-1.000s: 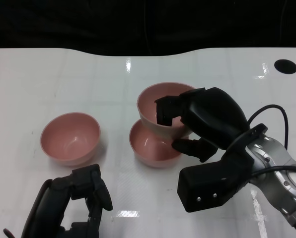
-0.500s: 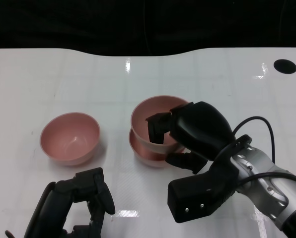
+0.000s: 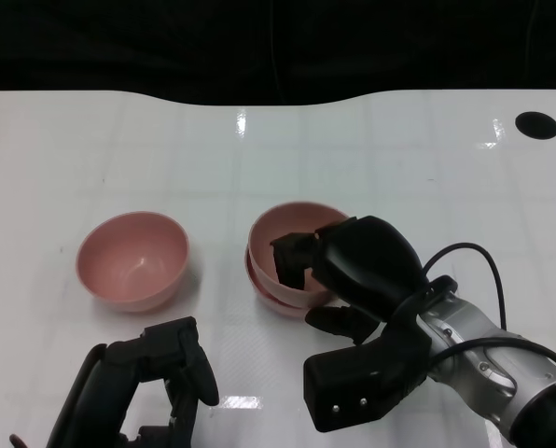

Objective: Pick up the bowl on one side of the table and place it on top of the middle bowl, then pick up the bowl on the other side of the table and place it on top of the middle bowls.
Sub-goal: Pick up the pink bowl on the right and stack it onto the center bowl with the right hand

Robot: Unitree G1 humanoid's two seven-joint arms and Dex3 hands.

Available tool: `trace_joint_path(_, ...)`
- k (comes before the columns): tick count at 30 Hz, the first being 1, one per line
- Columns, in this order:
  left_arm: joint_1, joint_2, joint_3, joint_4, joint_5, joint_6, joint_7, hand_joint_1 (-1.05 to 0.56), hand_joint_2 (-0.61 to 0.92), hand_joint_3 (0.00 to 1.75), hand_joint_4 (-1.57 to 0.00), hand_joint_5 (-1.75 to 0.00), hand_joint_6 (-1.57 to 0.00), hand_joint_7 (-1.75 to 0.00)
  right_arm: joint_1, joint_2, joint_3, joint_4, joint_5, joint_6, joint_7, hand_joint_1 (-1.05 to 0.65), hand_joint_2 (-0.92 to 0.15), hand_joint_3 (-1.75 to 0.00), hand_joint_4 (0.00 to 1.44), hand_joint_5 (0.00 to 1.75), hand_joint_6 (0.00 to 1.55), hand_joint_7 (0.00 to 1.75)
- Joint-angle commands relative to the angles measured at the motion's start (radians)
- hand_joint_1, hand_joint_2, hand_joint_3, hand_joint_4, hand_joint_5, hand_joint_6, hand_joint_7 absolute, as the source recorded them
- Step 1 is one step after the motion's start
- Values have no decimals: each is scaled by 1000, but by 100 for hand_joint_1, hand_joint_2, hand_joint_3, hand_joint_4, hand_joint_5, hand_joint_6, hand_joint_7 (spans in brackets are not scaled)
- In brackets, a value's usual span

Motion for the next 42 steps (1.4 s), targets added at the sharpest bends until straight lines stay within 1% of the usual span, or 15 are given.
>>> trace_joint_path(1, 14, 9, 0, -23, 13, 10, 12, -4, 26, 160, -90, -174, -84, -155, -23, -5, 18, 12, -8, 24, 29, -34, -65, -56, 79, 120, 87, 46)
trace_joint_path(2, 16, 9, 0, -24, 13, 7, 13, -4, 26, 160, -90, -174, -84, -155, -23, -5, 24, 8, -10, 41, 54, -39, -75, -39, 72, 89, 82, 23)
trace_joint_path(3, 16, 8, 0, -24, 14, 5, 14, -4, 25, 160, -90, -174, -84, -155, -23, -5, 28, 4, -9, 52, 70, -42, -83, -25, 71, 68, 79, 13)
trace_joint_path(4, 17, 9, 0, -26, 13, 6, 13, -4, 25, 160, -90, -174, -84, -155, -23, -5, 33, 5, -11, 59, 80, -43, -87, -18, 71, 55, 77, 8)
trace_joint_path(5, 19, 9, 0, -28, 13, 7, 12, -4, 25, 160, -90, -174, -84, -154, -22, -6, 39, 5, -13, 64, 87, -47, -90, -13, 66, 46, 73, 4)
trace_joint_path(6, 19, 10, 0, -28, 15, 5, 13, -4, 25, 160, -90, -174, -84, -154, -20, -7, 44, 6, -17, 67, 90, -53, -91, -13, 56, 36, 65, 2)
trace_joint_path(10, 17, 11, 1, -26, 17, 1, 13, -5, 25, 160, -91, -174, -85, -153, -15, -14, 66, 2, -39, 85, 86, -66, -92, -19, 37, 24, 47, 0)
trace_joint_path(15, 6, 14, 1, -16, 25, 5, 13, -6, 25, 160, -91, -175, -85, -152, -8, -24, 64, -32, -35, 96, 105, -72, -92, -22, 21, 18, 31, 0)
trace_joint_path(18, 4, 15, 3, -15, 30, 9, 14, -6, 25, 160, -90, -175, -85, -152, 3, -34, 56, -65, -26, 99, 123, -74, -92, -24, 17, 17, 27, 0)
trace_joint_path(23, 0, 14, 5, -2, 15, -4, 12, -3, 25, 159, -90, -174, -85, -153, 69, -78, 16, -242, -11, 135, 171, -74, -92, -27, 19, 21, 28, 1)
trace_joint_path(24, -1, 14, 5, -2, 15, -3, 12, -4, 25, 159, -90, -174, -85, -153, 83, -87, 7, -275, -8, 138, 176, -74, -92, -27, 15, 32, 29, 1)
trace_joint_path(25, -1, 13, 4, -1, 14, -3, 12, -4, 25, 159, -91, -175, -85, -154, 97, -94, -2, -306, -5, 141, 182, -74, -92, -27, 6, 52, 30, 1)
trace_joint_path(28, -6, 11, 3, 12, 10, -15, 13, -4, 24, 161, -91, -175, -85, -155, 140, -117, -28, -400, 5, 151, 212, -73, -92, -28, 1, 68, 30, 1)
trace_joint_path(35, -20, 15, 7, 33, 4, -29, 9, -5, 24, 160, -91, -175, -84, -156, 253, -167, -115, -605, 72, 152, 272, -69, -92, -25, 0, 74, 31, 1)
trace_joint_path(42, -27, 20, 10, 45, -16, -30, -1, -4, 25, 159, -90, -175, -84, -155, 372, -198, -191, -709, 131, 95, 242, -65, -92, -23, 6, 83, 37, 4)
